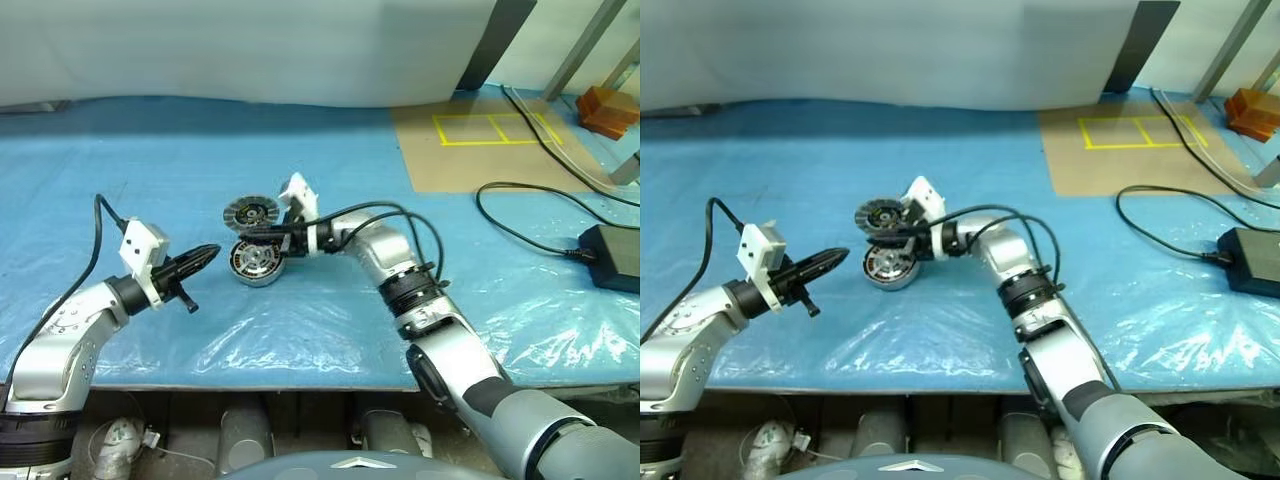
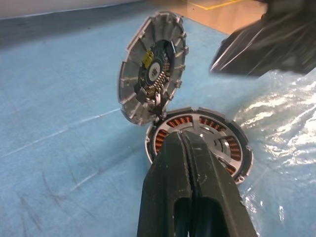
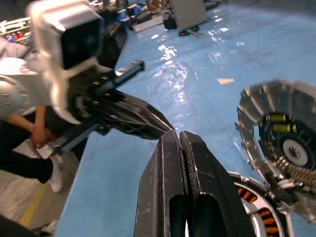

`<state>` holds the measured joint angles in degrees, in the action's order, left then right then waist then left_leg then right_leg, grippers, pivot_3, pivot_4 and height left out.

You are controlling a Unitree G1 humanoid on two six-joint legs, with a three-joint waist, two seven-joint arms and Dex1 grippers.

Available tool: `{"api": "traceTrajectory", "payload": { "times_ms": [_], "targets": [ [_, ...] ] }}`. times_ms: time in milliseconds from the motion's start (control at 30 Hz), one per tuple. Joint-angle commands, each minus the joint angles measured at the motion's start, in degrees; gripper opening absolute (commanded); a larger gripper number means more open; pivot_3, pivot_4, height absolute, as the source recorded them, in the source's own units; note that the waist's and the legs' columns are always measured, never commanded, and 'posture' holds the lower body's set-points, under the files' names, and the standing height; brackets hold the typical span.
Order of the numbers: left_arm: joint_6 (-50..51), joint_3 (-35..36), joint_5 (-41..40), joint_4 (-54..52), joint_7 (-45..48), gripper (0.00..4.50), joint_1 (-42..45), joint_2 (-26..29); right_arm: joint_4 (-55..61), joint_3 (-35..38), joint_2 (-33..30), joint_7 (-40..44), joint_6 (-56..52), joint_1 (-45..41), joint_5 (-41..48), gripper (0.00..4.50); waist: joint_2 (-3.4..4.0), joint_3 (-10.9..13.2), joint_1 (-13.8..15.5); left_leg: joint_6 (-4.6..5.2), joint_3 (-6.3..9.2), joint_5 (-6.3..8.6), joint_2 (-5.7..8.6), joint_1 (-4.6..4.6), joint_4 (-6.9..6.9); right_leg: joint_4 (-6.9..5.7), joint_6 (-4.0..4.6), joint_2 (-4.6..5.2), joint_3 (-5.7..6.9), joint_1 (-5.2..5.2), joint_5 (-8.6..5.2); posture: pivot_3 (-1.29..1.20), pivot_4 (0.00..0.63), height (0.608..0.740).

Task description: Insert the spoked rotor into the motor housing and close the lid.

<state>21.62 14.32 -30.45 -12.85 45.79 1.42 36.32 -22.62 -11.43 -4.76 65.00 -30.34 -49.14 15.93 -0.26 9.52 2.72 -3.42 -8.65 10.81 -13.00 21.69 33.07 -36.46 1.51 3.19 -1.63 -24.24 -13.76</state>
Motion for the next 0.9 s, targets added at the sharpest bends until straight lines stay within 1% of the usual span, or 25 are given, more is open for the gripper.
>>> {"api": "traceTrajectory", "payload": {
  "times_ms": [33,133,167,267,400,600,767,900],
  "targets": [
    [0.2,2.5,-0.8,0.5,0.0,0.00,0.9,1.0,1.5,2.4,-5.2,2.5,-1.8,-1.6,2.0,0.03,-0.01,0.0,0.0,0.00,0.00,0.00,0.00,0.02,-0.01,0.03,-0.07,0.00,0.00,0.00,0.04,0.00,0.150,0.740],
    [0.0,2.4,-0.8,0.8,0.3,0.00,1.4,0.7,-5.9,5.3,-7.7,-1.9,4.6,-5.4,-0.1,0.03,0.00,0.0,-0.1,-0.01,0.00,0.00,0.01,0.07,-0.01,0.06,-0.15,0.00,0.01,-0.04,0.09,0.00,0.150,0.740],
    [-0.1,2.4,-0.7,0.9,0.3,0.00,1.6,0.6,-7.9,6.5,-7.9,-3.0,5.9,-6.6,0.0,0.03,0.00,0.0,-0.4,-0.01,0.00,0.00,0.01,0.09,-0.01,0.05,0.01,0.00,0.00,-0.06,-0.01,0.00,0.150,0.740],
    [-0.4,1.9,-0.6,1.5,0.8,0.00,2.1,0.3,-15.2,8.3,-7.2,-7.3,11.7,-10.4,-1.5,0.03,0.00,0.0,-0.6,-0.01,-0.01,0.00,-0.02,0.06,-0.02,-0.01,0.03,-0.03,-0.03,-0.09,-0.01,0.00,0.150,0.740],
    [-0.9,1.5,0.3,3.1,1.0,0.00,3.8,0.5,-24.8,6.5,-3.7,-10.4,17.2,-14.3,-5.3,0.03,0.00,0.0,-0.5,-0.01,-0.02,0.00,-0.01,0.08,-0.01,-0.04,0.04,-0.02,-0.02,-0.13,-0.02,0.00,0.150,0.740],
    [-1.2,1.4,0.7,3.6,1.1,0.00,4.2,0.5,-36.4,7.3,1.5,-15.5,23.5,-19.4,-8.2,0.03,0.02,0.0,-0.3,0.00,-0.02,0.00,0.00,0.31,0.02,-0.01,0.05,0.01,0.04,-0.25,-0.02,0.00,0.150,0.740],
    [-0.5,1.8,0.2,2.2,0.8,0.00,3.2,0.4,-39.9,8.4,5.1,-14.5,25.4,-21.8,-7.6,0.03,0.02,0.0,-0.2,0.00,-0.01,0.00,-0.03,0.35,0.03,-0.05,0.05,0.01,0.07,-0.30,-0.02,0.00,0.150,0.740],
    [0.0,2.8,-1.5,0.7,2.2,0.00,1.0,0.9,-38.2,6.6,6.3,-9.1,25.0,-20.7,-8.3,0.03,0.02,0.0,-0.2,0.00,-0.01,0.00,-0.04,0.37,0.03,-0.06,0.05,0.00,0.07,-0.30,-0.02,0.00,0.150,0.740]
  ]
}}
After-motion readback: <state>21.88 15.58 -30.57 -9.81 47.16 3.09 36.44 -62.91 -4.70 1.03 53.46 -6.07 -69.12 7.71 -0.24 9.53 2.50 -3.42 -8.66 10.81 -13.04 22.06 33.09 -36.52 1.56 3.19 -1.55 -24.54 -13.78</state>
